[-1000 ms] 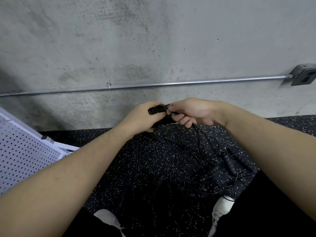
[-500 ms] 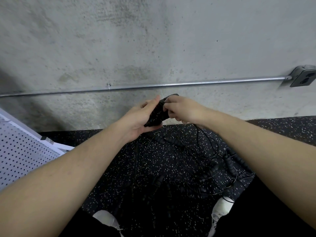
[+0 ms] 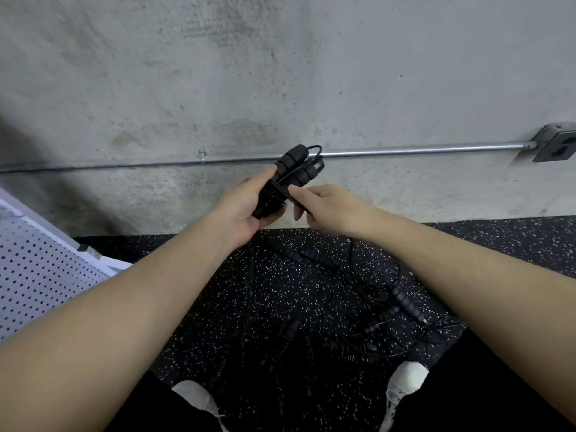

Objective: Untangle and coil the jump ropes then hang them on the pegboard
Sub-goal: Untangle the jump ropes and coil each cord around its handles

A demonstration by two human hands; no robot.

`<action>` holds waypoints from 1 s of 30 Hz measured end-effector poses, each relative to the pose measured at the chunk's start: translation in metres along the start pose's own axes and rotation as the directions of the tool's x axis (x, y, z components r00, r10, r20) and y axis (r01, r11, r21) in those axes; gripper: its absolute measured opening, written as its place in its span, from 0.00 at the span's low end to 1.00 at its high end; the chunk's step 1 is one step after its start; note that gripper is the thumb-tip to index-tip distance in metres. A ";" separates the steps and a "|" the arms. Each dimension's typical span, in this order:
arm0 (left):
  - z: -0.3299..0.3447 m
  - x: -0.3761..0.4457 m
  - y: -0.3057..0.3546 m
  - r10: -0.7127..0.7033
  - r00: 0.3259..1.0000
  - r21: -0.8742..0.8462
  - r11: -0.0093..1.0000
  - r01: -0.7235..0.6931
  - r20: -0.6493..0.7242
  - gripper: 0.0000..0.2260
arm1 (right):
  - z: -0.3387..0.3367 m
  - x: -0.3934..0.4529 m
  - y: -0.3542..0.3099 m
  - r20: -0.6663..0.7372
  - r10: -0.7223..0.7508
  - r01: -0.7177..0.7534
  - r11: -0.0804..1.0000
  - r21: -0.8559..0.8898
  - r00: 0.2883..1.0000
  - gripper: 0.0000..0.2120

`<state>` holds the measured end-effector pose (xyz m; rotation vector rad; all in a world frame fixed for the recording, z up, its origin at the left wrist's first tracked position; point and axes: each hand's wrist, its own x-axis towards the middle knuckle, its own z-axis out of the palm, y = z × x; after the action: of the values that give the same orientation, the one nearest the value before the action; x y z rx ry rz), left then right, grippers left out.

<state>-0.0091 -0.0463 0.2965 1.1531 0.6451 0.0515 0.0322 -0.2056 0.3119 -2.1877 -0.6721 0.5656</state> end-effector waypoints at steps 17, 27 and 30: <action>-0.013 -0.011 0.024 -0.094 0.989 -0.233 0.965 0.118 0.111 0.14 | -0.024 0.001 0.019 0.198 -0.145 0.098 0.968 0.231 0.969 0.14; -0.018 -0.019 0.034 -0.126 0.956 -0.178 0.968 0.177 0.265 0.17 | -0.037 0.000 0.029 0.313 -0.135 0.035 0.952 0.305 0.940 0.16; -0.020 -0.021 0.034 -0.144 0.942 -0.082 0.981 0.176 0.302 0.17 | -0.041 0.000 0.033 0.305 -0.100 0.030 0.974 0.226 0.947 0.16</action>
<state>-0.0263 -0.0224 0.3304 0.9759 0.4615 -0.2195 0.0650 -0.2463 0.3113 -1.8800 -0.8051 0.9220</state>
